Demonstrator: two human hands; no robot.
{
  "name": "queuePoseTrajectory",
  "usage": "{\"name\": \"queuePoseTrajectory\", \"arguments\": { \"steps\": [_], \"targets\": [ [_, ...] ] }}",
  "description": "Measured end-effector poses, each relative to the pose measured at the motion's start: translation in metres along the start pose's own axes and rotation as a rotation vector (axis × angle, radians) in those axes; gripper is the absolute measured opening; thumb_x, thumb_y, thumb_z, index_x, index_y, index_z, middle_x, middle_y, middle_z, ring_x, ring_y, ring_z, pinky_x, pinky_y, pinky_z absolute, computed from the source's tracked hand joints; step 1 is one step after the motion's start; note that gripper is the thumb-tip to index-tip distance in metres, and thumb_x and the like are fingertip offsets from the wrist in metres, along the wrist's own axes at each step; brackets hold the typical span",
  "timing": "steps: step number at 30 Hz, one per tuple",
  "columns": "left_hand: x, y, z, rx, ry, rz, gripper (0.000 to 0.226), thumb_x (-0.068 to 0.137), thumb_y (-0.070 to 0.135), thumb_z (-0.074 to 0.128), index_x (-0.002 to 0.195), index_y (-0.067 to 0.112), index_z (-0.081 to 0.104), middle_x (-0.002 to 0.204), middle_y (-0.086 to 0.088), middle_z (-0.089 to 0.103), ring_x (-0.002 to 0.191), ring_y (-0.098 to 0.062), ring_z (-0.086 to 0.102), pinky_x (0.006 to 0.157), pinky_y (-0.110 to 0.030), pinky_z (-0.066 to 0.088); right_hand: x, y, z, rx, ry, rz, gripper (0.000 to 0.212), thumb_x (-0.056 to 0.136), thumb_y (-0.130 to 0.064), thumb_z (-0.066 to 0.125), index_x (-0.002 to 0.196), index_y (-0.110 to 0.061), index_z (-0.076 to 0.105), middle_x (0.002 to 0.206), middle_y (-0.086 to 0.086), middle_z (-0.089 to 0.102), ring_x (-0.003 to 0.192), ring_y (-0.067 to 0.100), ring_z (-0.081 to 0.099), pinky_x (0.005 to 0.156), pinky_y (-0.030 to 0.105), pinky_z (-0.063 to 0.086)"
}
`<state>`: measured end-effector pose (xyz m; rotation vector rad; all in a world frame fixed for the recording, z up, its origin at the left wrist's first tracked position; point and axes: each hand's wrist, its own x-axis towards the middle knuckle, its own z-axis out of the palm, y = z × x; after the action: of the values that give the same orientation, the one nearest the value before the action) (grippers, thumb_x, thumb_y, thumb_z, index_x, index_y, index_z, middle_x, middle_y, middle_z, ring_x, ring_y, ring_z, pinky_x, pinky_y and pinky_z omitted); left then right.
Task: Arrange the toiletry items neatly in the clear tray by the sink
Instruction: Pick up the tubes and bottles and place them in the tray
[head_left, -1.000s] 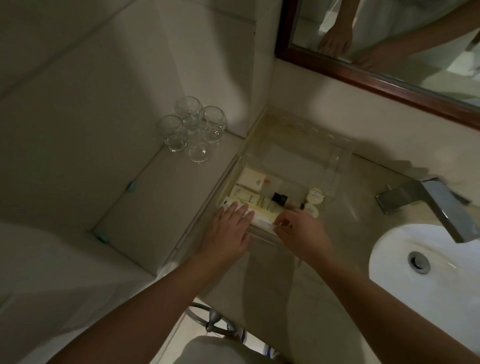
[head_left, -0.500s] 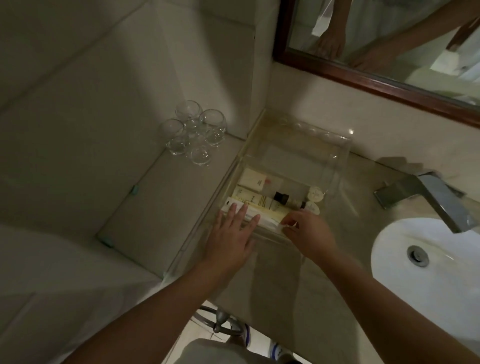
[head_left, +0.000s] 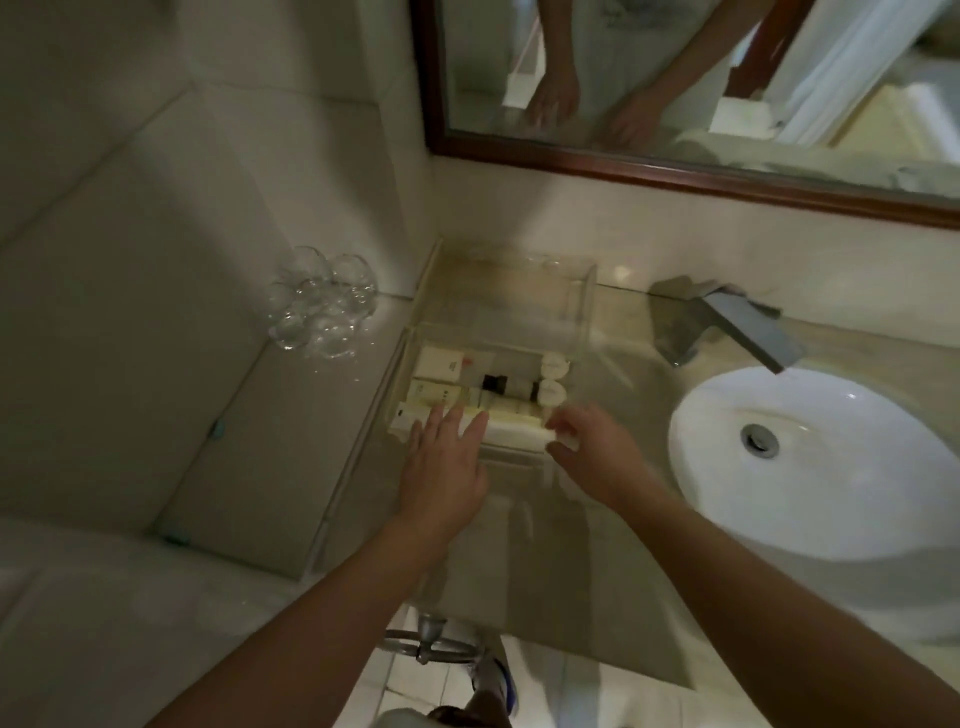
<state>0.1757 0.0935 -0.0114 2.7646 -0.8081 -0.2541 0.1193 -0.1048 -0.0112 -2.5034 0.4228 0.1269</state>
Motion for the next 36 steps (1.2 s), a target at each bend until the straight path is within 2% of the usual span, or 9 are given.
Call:
{"name": "queuePoseTrajectory", "arguments": {
  "steps": [3,5,10,14,17,23,27,30,36],
  "targets": [
    [-0.001,0.051,-0.004,-0.071,0.100,0.124,0.055,0.080,0.018,0.052,0.135,0.015,0.046,0.140,-0.013,0.047,0.132,-0.031,0.039,0.111,-0.045,0.032,-0.049,0.038,-0.021,0.056,0.094,0.052,0.021,0.086,-0.025,0.067,0.106,-0.022,0.065,0.096,-0.006,0.059,0.091,0.015,0.058,0.076,0.026,0.041],
    [-0.005,0.097,-0.001,-0.137,0.160,0.209,0.052,0.075,0.017,0.052,0.127,0.010,0.052,0.129,-0.014,0.054,0.118,-0.031,0.049,0.101,-0.043,0.042,-0.090,0.071,-0.038,0.077,0.183,0.097,0.020,0.083,-0.022,0.070,0.103,-0.020,0.066,0.092,-0.003,0.061,0.089,0.019,0.059,0.076,0.029,0.045],
    [-0.049,0.239,0.032,-0.350,0.133,0.391,0.045,0.078,0.014,0.053,0.123,0.013,0.053,0.122,-0.008,0.055,0.109,-0.026,0.052,0.093,-0.035,0.044,-0.215,0.164,-0.095,0.095,0.371,0.242,0.021,0.085,-0.024,0.069,0.105,-0.019,0.065,0.096,-0.002,0.062,0.087,0.013,0.057,0.077,0.026,0.044],
    [-0.101,0.349,0.070,-0.306,0.040,0.560,0.043,0.081,0.015,0.053,0.123,0.013,0.055,0.121,-0.009,0.058,0.112,-0.028,0.053,0.096,-0.037,0.045,-0.316,0.235,-0.135,0.128,0.494,0.359,0.018,0.082,-0.018,0.070,0.099,-0.017,0.066,0.088,-0.004,0.059,0.084,0.017,0.060,0.076,0.031,0.048],
    [-0.132,0.417,0.089,-0.297,-0.056,0.629,0.040,0.082,0.016,0.055,0.122,0.015,0.055,0.119,-0.008,0.058,0.109,-0.029,0.054,0.091,-0.039,0.048,-0.380,0.275,-0.156,0.131,0.551,0.453,0.018,0.082,-0.017,0.070,0.099,-0.014,0.066,0.089,-0.001,0.063,0.085,0.018,0.060,0.075,0.030,0.046],
    [-0.136,0.506,0.118,-0.278,-0.188,0.667,0.042,0.087,0.022,0.054,0.129,0.018,0.051,0.123,-0.007,0.056,0.113,-0.025,0.053,0.090,-0.035,0.047,-0.434,0.337,-0.184,0.157,0.614,0.552,0.013,0.083,-0.021,0.069,0.095,-0.017,0.065,0.091,0.000,0.065,0.081,0.014,0.057,0.070,0.025,0.041],
    [-0.113,0.548,0.139,-0.305,-0.235,0.654,0.042,0.087,0.021,0.056,0.128,0.017,0.052,0.122,-0.008,0.056,0.112,-0.025,0.054,0.091,-0.036,0.048,-0.437,0.378,-0.197,0.159,0.583,0.606,0.018,0.081,-0.021,0.069,0.098,-0.018,0.064,0.091,0.001,0.064,0.085,0.020,0.061,0.075,0.032,0.048],
    [-0.087,0.583,0.155,-0.329,-0.263,0.636,0.042,0.086,0.021,0.056,0.127,0.017,0.052,0.122,-0.007,0.057,0.114,-0.025,0.055,0.093,-0.037,0.048,-0.430,0.413,-0.218,0.160,0.586,0.660,0.020,0.084,-0.023,0.069,0.102,-0.018,0.064,0.092,-0.002,0.062,0.087,0.017,0.060,0.076,0.030,0.046],
    [-0.040,0.638,0.173,-0.424,-0.257,0.497,0.031,0.086,0.022,0.060,0.116,0.019,0.056,0.115,-0.004,0.059,0.102,-0.022,0.059,0.087,-0.033,0.048,-0.406,0.487,-0.257,0.103,0.537,0.933,0.036,0.085,-0.040,0.065,0.115,-0.020,0.060,0.113,0.005,0.060,0.100,0.024,0.062,0.084,0.034,0.051]
  ]
}}
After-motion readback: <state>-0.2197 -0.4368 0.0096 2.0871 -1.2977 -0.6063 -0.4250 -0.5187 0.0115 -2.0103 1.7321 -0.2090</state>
